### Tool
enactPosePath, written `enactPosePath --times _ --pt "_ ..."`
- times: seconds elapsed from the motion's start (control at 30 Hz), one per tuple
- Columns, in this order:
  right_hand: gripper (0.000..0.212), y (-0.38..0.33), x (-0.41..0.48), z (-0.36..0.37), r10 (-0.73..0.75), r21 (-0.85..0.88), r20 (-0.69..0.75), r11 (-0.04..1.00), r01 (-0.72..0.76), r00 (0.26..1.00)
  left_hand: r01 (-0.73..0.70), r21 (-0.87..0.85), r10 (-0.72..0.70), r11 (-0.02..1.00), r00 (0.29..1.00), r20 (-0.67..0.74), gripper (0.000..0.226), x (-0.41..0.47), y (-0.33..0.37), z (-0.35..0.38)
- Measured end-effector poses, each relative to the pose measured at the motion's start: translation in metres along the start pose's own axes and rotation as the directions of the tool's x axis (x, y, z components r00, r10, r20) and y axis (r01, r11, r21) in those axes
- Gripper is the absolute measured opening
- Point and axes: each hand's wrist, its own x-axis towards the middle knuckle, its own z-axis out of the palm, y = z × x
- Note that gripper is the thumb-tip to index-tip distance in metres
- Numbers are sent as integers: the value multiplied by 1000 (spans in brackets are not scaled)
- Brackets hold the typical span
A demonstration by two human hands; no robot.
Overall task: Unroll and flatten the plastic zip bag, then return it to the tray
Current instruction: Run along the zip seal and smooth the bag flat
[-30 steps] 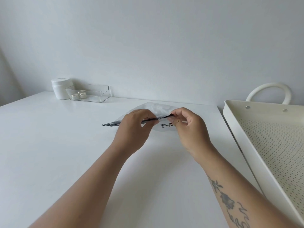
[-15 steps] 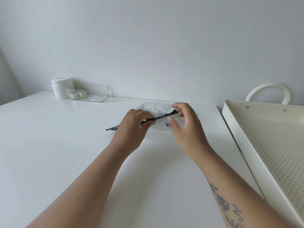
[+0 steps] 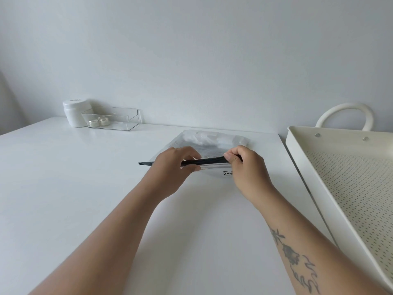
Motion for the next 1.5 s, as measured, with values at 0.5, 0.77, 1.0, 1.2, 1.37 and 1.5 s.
enactPosePath --times 0.5,0.77,1.0,1.2,1.37,1.5 --pt "4 -4 -5 -1 -195 -291 228 921 258 954 10 -11 -10 1000 999 42 11 1 2 2" --pt "7 -7 -7 -5 -127 -166 275 970 177 953 -33 -7 33 999 999 26 12 2 1 2" --pt "13 -6 -5 -4 -150 -182 253 963 199 956 -41 2 41 999 998 46 8 2 3 2" --pt "11 -6 -6 -3 -176 -138 248 967 215 953 -39 46 38 998 999 24 5 2 2 5" --pt "7 -5 -5 -4 -151 -128 267 973 190 952 -24 47 23 999 1000 18 5 3 -1 6" --pt "8 -5 -6 -2 -157 -125 260 973 194 953 -2 50 2 999 1000 8 6 3 -1 5"
